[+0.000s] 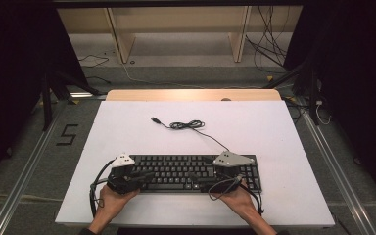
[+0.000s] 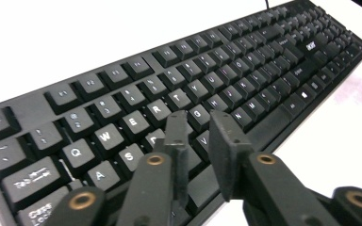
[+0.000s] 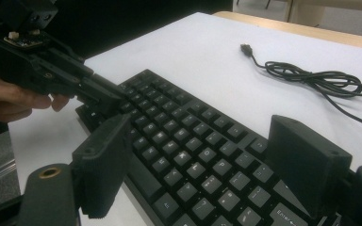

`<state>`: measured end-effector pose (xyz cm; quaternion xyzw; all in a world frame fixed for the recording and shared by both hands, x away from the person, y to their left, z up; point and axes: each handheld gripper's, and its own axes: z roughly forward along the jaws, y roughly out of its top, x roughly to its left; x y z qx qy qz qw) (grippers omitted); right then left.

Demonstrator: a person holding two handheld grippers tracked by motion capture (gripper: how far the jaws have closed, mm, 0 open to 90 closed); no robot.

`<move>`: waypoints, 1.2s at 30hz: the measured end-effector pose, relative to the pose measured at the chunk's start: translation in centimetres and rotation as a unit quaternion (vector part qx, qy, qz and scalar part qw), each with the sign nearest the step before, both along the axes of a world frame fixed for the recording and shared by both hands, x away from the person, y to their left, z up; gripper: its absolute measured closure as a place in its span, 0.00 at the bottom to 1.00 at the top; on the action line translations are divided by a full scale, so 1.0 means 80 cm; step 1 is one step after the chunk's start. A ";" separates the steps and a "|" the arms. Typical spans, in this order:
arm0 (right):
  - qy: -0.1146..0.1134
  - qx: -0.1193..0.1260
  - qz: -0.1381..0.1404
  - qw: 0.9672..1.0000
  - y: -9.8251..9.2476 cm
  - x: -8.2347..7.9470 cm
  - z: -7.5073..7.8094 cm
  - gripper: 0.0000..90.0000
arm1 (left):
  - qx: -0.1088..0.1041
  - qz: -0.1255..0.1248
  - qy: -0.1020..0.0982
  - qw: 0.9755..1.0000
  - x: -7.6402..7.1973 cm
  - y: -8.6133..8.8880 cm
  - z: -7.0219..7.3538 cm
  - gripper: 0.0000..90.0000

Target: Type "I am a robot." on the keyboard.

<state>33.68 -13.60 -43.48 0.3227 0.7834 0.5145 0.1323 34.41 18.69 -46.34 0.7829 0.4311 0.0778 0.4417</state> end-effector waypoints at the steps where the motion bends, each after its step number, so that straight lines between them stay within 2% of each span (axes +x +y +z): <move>1: 0.000 0.000 0.000 1.000 0.000 0.000 0.000 0.27 | -0.006 0.007 0.000 1.000 0.001 0.002 0.001 0.79; 4: 0.000 0.000 0.000 1.000 0.000 0.000 0.000 0.27 | -0.009 0.016 0.002 1.000 0.002 0.005 0.002 0.69; 5: 0.000 0.000 0.000 1.000 0.000 0.000 0.000 0.27 | -0.013 0.027 0.001 1.000 0.004 0.008 0.003 0.64; 9: -0.001 -0.001 0.000 1.000 0.000 0.000 0.000 0.27 | -0.018 0.045 -0.001 0.999 0.006 0.014 0.005 0.51; 19: 0.000 -0.001 0.001 1.000 0.000 0.000 0.000 0.27 | -0.031 0.074 -0.012 0.997 0.009 0.024 0.008 0.33; 22: 0.000 -0.001 0.001 1.000 0.001 0.000 0.000 0.27 | -0.033 0.078 -0.013 0.996 0.009 0.025 0.009 0.30; 27: 0.001 -0.001 0.001 1.000 0.001 -0.001 0.000 0.27 | -0.034 0.087 -0.014 0.996 0.010 0.029 0.010 0.30; 29: 0.000 -0.001 0.002 1.000 0.001 -0.001 0.000 0.27 | -0.035 0.093 -0.015 0.995 0.011 0.031 0.010 0.33; 36: -0.001 -0.001 0.001 1.000 0.001 -0.001 0.000 0.27 | -0.030 0.097 -0.011 0.995 0.013 0.036 0.008 0.57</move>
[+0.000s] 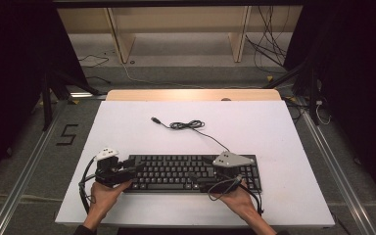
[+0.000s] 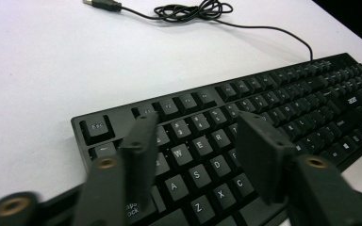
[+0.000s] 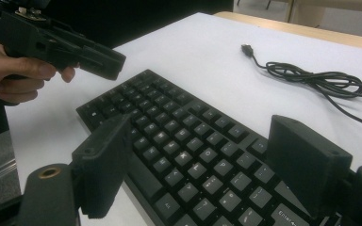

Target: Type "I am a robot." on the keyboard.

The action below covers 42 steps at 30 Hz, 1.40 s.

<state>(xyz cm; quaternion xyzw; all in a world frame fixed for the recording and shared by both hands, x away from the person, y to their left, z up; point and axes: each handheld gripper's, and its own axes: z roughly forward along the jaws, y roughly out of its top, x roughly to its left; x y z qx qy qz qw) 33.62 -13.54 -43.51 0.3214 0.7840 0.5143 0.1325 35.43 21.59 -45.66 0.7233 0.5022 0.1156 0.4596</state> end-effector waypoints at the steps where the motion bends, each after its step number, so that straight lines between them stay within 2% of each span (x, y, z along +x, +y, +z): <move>1: 0.000 0.000 0.000 1.000 0.000 0.000 0.000 0.27 | 0.001 -0.002 0.001 1.000 0.000 0.000 0.000 0.60; 7: 0.001 0.001 0.000 1.000 0.000 0.000 0.000 0.27 | 0.016 -0.008 0.003 1.000 0.000 0.000 -0.003 0.82; 14: 0.000 0.000 0.000 1.000 0.000 0.000 0.000 0.27 | 0.038 -0.015 0.009 0.999 0.001 -0.002 -0.007 0.99; 29: -0.001 0.000 0.001 1.000 0.001 -0.001 0.000 0.27 | 0.067 -0.027 0.029 0.997 0.006 -0.004 -0.018 0.99; 34: -0.001 0.000 0.002 1.000 0.001 -0.001 0.000 0.27 | 0.071 -0.028 0.035 0.996 0.006 -0.007 -0.022 0.99; 37: -0.001 0.000 0.002 1.000 0.001 -0.001 0.000 0.27 | 0.082 -0.034 0.041 0.995 0.007 -0.009 -0.024 0.99; 42: 0.000 0.000 0.002 1.000 0.001 -0.001 0.000 0.27 | 0.090 -0.035 0.046 0.994 0.009 -0.009 -0.026 0.99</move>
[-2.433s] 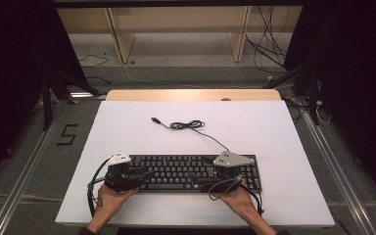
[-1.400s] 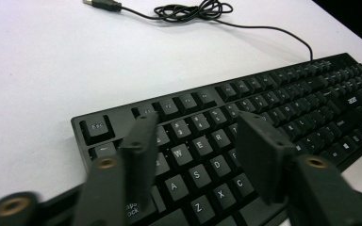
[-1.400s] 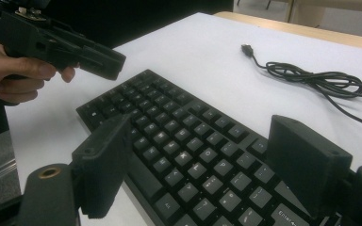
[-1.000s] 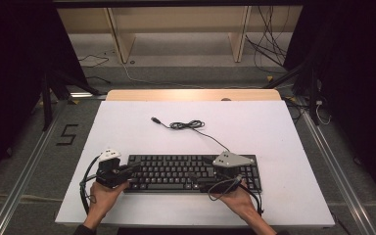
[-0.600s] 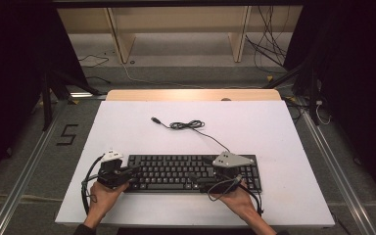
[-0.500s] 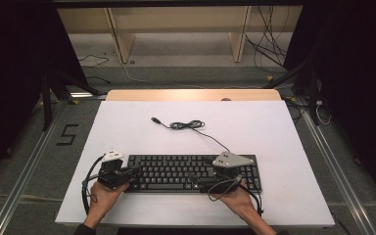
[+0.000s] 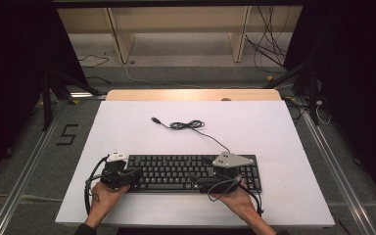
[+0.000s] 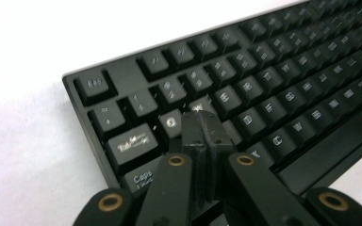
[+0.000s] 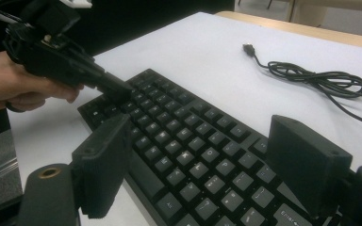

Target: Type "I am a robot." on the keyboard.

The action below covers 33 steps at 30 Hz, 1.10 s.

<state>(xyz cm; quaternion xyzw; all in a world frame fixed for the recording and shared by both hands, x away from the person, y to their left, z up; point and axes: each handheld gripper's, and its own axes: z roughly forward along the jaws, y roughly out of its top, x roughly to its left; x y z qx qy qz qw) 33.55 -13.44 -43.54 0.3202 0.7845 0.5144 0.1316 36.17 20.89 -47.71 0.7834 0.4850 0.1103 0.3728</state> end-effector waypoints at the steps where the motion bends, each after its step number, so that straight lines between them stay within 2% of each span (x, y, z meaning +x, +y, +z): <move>1: 0.000 0.000 0.000 1.000 0.000 0.000 0.000 0.27 | -0.004 0.000 0.000 1.000 0.000 0.001 -0.002 0.99; 8: 0.001 -0.002 0.002 1.000 0.001 -0.001 -0.001 0.27 | -0.009 -0.001 0.002 1.000 0.000 0.001 -0.001 0.99; 10: 0.001 -0.001 0.002 1.000 0.001 0.000 -0.001 0.27 | -0.018 0.002 -0.005 1.000 -0.001 0.002 0.002 0.98; 12: 0.001 -0.001 0.002 1.000 0.001 0.000 -0.001 0.27 | -0.023 0.001 -0.009 1.000 -0.002 0.003 0.004 0.92; 15: 0.003 -0.002 0.002 1.000 0.001 0.001 -0.002 0.27 | -0.039 0.003 -0.029 0.999 -0.006 0.004 0.013 0.88; 19: 0.003 -0.002 0.003 1.000 0.002 0.000 -0.002 0.27 | -0.051 -0.001 -0.042 0.998 -0.010 0.006 0.019 0.83; 24: 0.004 -0.002 0.004 1.000 0.003 0.000 -0.002 0.28 | -0.064 0.001 -0.044 0.997 -0.011 0.007 0.021 0.76; 29: 0.005 -0.002 0.005 1.000 0.003 0.001 -0.003 0.29 | -0.078 0.003 -0.047 0.996 -0.012 0.008 0.022 0.61; 33: 0.005 -0.003 0.007 1.000 0.003 0.001 -0.003 0.29 | -0.086 0.000 -0.050 0.995 -0.013 0.008 0.023 0.53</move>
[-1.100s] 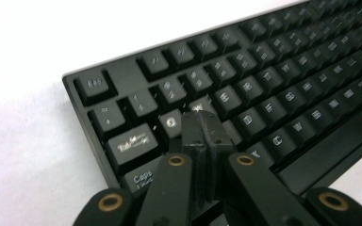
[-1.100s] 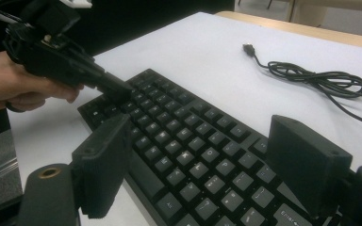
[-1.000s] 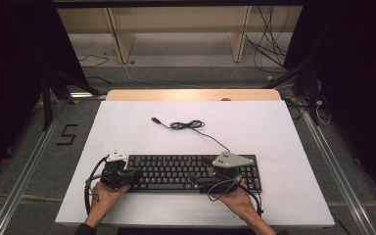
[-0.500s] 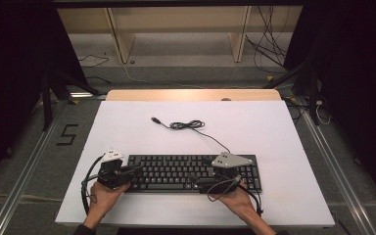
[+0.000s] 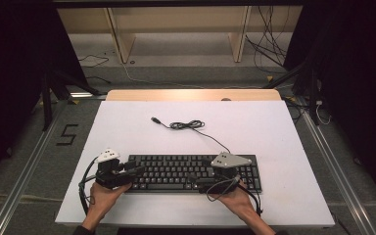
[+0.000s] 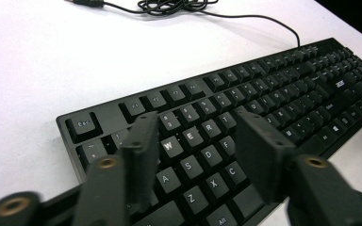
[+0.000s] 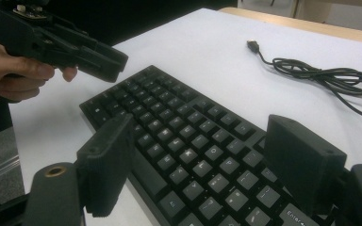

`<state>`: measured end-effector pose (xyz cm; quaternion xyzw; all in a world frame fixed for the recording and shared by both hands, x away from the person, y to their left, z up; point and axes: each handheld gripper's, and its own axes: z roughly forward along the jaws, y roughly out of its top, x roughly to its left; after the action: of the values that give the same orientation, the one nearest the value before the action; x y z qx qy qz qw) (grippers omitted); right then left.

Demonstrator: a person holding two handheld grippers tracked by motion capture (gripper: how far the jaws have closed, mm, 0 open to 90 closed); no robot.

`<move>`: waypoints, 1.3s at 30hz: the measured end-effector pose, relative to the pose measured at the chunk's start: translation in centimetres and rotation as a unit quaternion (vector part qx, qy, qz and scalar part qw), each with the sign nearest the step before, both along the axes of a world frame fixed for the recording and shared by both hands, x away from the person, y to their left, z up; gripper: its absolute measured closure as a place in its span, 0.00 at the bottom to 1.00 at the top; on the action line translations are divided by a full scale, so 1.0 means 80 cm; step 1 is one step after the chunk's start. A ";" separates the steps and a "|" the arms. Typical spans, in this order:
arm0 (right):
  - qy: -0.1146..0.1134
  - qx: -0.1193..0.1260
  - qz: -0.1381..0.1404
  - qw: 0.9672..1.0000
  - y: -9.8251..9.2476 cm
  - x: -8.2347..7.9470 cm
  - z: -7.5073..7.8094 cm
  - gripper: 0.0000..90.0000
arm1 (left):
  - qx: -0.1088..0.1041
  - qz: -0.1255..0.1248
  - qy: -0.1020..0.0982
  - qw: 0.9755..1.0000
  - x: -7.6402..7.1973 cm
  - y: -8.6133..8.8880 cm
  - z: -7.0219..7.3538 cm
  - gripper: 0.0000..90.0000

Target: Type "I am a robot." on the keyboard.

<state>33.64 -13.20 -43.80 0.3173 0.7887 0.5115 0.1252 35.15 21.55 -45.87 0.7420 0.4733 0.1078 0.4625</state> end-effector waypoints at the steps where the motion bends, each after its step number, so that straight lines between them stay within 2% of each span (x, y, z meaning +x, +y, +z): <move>1: 0.000 0.000 0.000 1.000 0.000 0.000 0.000 0.30 | -0.001 0.002 -0.001 1.000 -0.001 0.000 0.001 0.50; 15: 0.003 -0.001 0.007 1.000 0.006 0.001 -0.001 0.34 | -0.009 0.006 -0.012 1.000 -0.005 0.001 0.004 0.40; 27: 0.007 -0.003 0.022 1.000 0.017 0.002 -0.002 0.49 | -0.012 0.008 -0.017 1.000 -0.009 0.000 0.005 0.37; 34: 0.024 -0.020 0.040 0.999 0.031 0.010 -0.007 0.80 | -0.011 0.008 -0.020 1.000 -0.011 -0.001 0.005 0.35; 35: 0.024 -0.020 0.040 0.999 0.031 0.010 -0.007 0.80 | -0.011 0.008 -0.020 1.000 -0.011 -0.001 0.005 0.35; 37: 0.032 -0.033 0.045 0.998 0.037 0.013 -0.011 0.90 | -0.010 0.009 -0.020 1.000 -0.011 -0.002 0.005 0.35; 39: 0.035 -0.038 0.048 0.998 0.039 0.013 -0.013 0.93 | -0.011 0.009 -0.020 1.000 -0.011 -0.002 0.005 0.35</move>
<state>34.72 -10.08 -44.83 0.2920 0.8258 0.4750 0.0849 34.26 21.40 -45.47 0.7299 0.4720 0.1217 0.4792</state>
